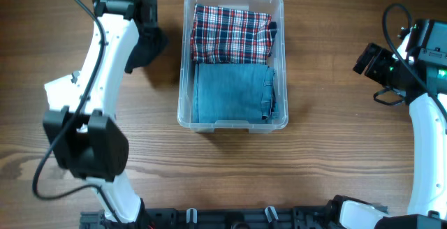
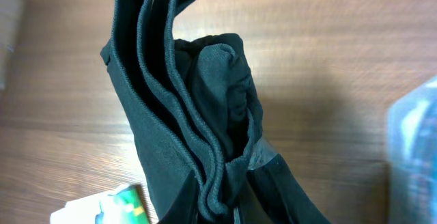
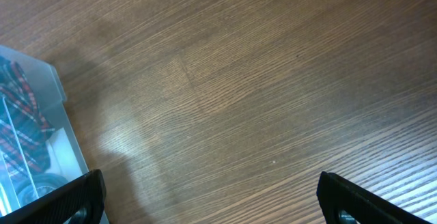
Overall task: Pack container
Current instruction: 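Carry the black garment over the container and lower it onto the plaid cloth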
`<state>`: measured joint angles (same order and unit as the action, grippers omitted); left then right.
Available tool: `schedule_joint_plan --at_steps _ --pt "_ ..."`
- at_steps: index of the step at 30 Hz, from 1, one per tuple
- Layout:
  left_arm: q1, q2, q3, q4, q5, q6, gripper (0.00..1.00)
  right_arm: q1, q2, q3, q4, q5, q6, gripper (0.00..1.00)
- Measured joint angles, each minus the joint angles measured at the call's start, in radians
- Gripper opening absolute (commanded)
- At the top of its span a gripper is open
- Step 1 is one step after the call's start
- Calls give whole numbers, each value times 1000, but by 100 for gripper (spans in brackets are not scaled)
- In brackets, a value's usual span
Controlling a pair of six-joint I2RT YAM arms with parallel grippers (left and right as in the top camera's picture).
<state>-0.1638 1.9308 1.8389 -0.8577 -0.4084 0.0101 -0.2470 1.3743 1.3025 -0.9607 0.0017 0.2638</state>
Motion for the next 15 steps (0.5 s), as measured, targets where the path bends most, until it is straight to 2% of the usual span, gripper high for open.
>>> schedule_joint_plan --at_steps 5,15 --pt "-85 -100 0 9 -38 -2 4 0 0 0 0 0 0 100" --pt "-420 -164 7 29 -51 -21 4 0 0 0 0 0 0 100"
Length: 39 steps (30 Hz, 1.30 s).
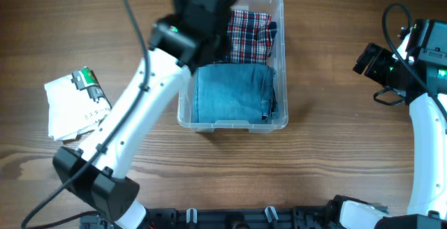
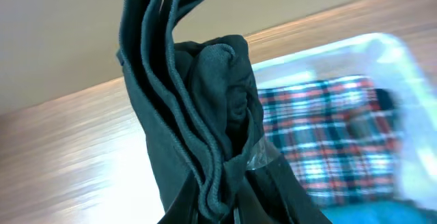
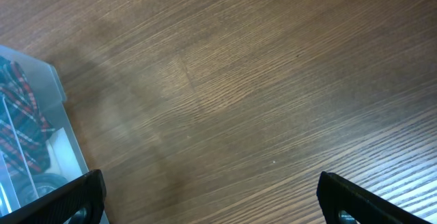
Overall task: Pack container
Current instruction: 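Carry the black garment over the container and lower it onto the plaid cloth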
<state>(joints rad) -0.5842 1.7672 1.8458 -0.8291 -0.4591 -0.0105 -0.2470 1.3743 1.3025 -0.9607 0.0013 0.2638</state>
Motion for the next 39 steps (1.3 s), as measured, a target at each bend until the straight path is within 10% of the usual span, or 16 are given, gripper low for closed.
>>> schedule_joint_plan --at_steps 21,22,25,26,39 --pt "-87 291 3 71 7 -56 4 0 0 0 0 0 0 100" --pt "-87 296 5 75 12 -56 7 0 0 0 0 0 0 100" --pt "-88 313 6 91 45 -53 85 0 0 0 0 0 0 100" --pt "-88 319 6 100 64 -56 95 0 0 0 0 0 0 100" --pt "-87 331 6 135 163 -70 100 0 0 0 0 0 0 100"
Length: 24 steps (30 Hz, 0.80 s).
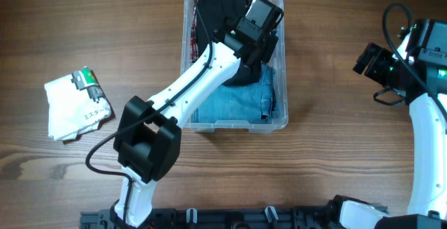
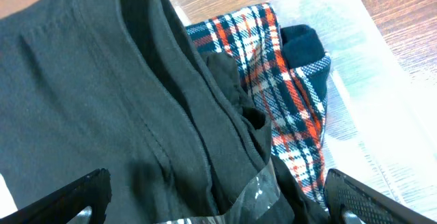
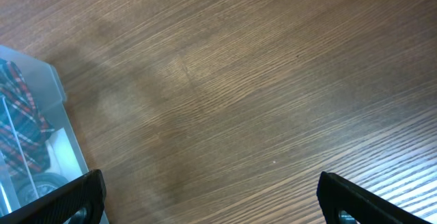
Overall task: Pack container
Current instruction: 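Carry the black garment over the container and lower it onto the plaid cloth, then release the black garment and withdraw the left gripper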
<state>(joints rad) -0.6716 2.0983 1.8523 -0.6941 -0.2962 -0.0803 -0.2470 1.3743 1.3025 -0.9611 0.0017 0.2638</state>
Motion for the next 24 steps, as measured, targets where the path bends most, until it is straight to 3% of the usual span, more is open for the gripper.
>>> schedule_joint_plan --at_steps 4,6,8,12,14,16,22,24 --pt "0 -21 0 5 10 -66 100 0 0 0 0 0 0 100" --pt "2 -47 0 15 11 -119 95 0 0 0 0 0 0 100" --pt "7 -79 0 29 12 -188 80 0 0 0 0 0 0 100" --pt "26 -155 0 46 15 -317 30 0 0 0 0 0 0 100" --pt "40 -188 2 47 15 -372 13 0 0 0 0 0 0 100" --pt "53 -198 7 47 15 -402 4 0 0 0 1 0 0 100" --pt "80 -185 8 47 14 -453 6 0 0 0 0 0 0 100" --pt "84 -173 8 48 15 -466 12 0 0 0 0 0 0 100"
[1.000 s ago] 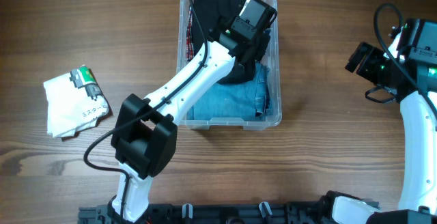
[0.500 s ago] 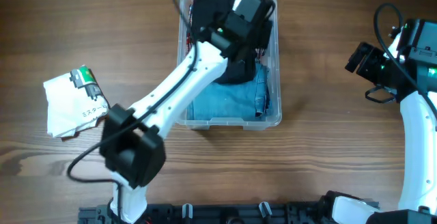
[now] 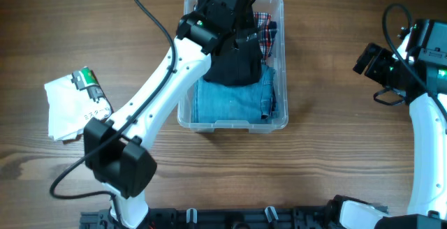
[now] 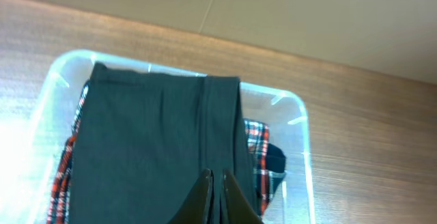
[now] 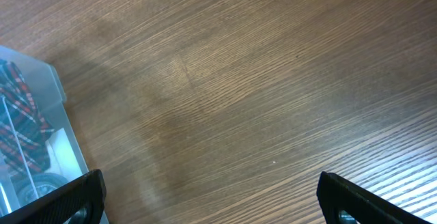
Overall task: Pack container
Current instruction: 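Release the black garment and withdraw the left gripper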
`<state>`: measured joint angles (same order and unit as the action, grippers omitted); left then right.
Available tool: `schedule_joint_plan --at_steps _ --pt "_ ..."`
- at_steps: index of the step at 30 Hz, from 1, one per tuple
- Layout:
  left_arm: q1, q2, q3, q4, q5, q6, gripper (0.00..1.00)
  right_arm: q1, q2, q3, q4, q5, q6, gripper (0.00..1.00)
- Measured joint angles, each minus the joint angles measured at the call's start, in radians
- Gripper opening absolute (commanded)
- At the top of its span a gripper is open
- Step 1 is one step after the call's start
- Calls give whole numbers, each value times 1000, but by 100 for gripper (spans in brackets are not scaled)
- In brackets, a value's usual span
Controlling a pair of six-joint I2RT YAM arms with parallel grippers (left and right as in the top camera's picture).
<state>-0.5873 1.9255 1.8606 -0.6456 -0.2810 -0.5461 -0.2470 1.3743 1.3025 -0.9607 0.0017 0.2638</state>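
The clear plastic container (image 3: 183, 110) stands at the table's far middle. A dark grey folded garment (image 3: 234, 65) lies flat in it over the plaid shirt (image 3: 264, 30), with folded jeans (image 3: 230, 100) in the near half. In the left wrist view my left gripper (image 4: 217, 177) hangs shut and empty above the dark garment (image 4: 150, 149), inside the container's rim (image 4: 304, 135). My right gripper (image 5: 212, 190) is open over bare wood to the right of the container's corner (image 5: 54, 87).
A white packet with a green label (image 3: 73, 107) lies on the table at the left. The left arm (image 3: 160, 89) reaches across the container's left wall. The right arm (image 3: 426, 117) stands at the right edge.
My left gripper was open low over the dark garment in the container. Now it is shut, empty and higher, and the garment lies flat over the plaid shirt. The right arm has not moved.
My left gripper held the dark garment bunched left of the container, then carried it over the container's far end. Then it stood open with the garment down on the plaid shirt. Now it is shut above the garment. My right gripper stayed open throughout.
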Motion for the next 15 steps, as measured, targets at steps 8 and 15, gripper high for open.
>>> schedule_joint_plan --at_steps 8,15 --pt "2 193 1 10 101 -29 23 0 0 0 0 0 0 100" --pt "5 308 25 16 179 -36 27 0 0 0 0 0 0 100"
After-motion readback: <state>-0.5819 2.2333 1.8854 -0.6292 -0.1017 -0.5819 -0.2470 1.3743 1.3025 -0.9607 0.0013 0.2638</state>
